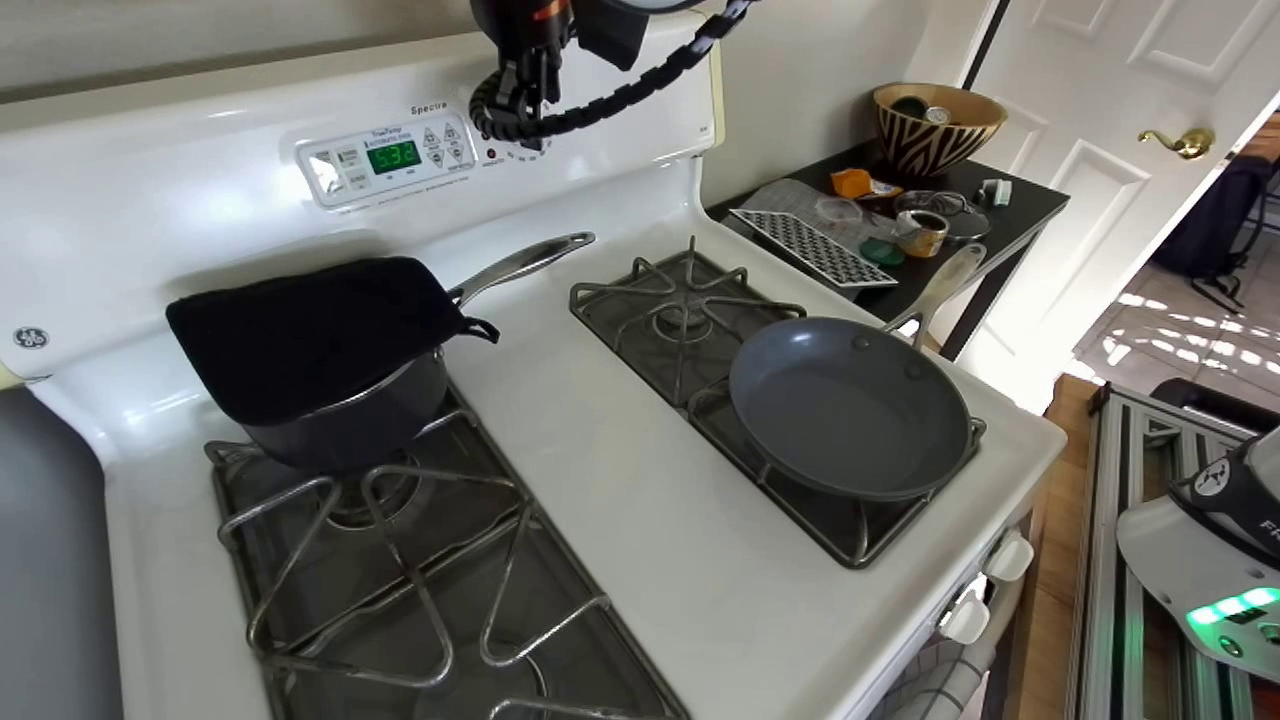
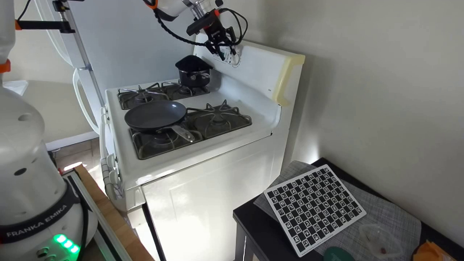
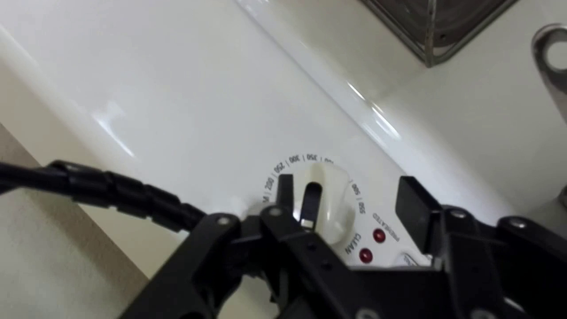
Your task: Turn the knob to the left.
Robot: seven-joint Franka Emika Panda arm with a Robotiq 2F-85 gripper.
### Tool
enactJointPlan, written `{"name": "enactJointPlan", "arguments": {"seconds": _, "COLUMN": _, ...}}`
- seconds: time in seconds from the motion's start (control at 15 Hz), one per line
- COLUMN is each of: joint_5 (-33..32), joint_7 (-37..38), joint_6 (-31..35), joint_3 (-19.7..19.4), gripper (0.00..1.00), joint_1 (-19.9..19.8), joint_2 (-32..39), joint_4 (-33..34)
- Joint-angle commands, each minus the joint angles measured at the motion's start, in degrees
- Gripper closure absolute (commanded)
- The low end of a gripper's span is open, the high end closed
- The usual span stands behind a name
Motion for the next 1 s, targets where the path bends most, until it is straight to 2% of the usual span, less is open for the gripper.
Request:
{"name": "enactJointPlan", "arguments": {"seconds": 0.0, "joint_5": -0.9, "joint_7": 1.1, "joint_6": -0.1, "joint_3": 0.4, "gripper": 0.1, "joint_1": 0.4, "joint_2": 0.3, "joint_4": 1.4}}
{"name": "enactJointPlan", "arguments": {"seconds": 0.07, "joint_5": -0.8, "joint_7": 1.1, "joint_6": -0.5, "joint_3": 0.4, "gripper": 0.02, "joint_1": 0.5, "joint_2": 0.4, "joint_4": 1.8}}
{"name": "enactJointPlan", "arguments": {"seconds": 0.13, "joint_5": -0.5, "joint_7": 1.4, "joint_6": -0.5, "joint_3": 0.3, "gripper": 0.0, "joint_1": 0.3, "joint_2": 0.6, "joint_4": 1.7}}
{"name": "enactJointPlan", "arguments": {"seconds": 0.4, "joint_5": 0.5, "joint_7": 2.3, "joint_6": 0.1, "joint_3": 0.3, "gripper": 0.0, "joint_1": -0.3, "joint_2": 1.0, "joint_4": 1.5}}
{"name": "enactJointPlan", "arguments": {"seconds": 0.47, "joint_5": 0.8, "joint_7": 2.4, "joint_6": 0.5, "joint_3": 0.4, "gripper": 0.07, "joint_1": -0.4, "joint_2": 1.2, "joint_4": 1.4}}
{"name": "enactJointPlan", "arguments": {"seconds": 0.6, "joint_5": 0.8, "joint_7": 2.9, "joint_6": 0.9, "joint_3": 0.3, "gripper": 0.29, "joint_1": -0.5, "joint_2": 1.4, "joint_4": 1.3}}
{"name": "enactJointPlan", "arguments": {"seconds": 0.93, "joint_5": 1.0, "joint_7": 4.2, "joint_6": 1.9, "joint_3": 0.2, "gripper": 0.73, "joint_1": -0.6, "joint_2": 1.7, "joint_4": 1.2}}
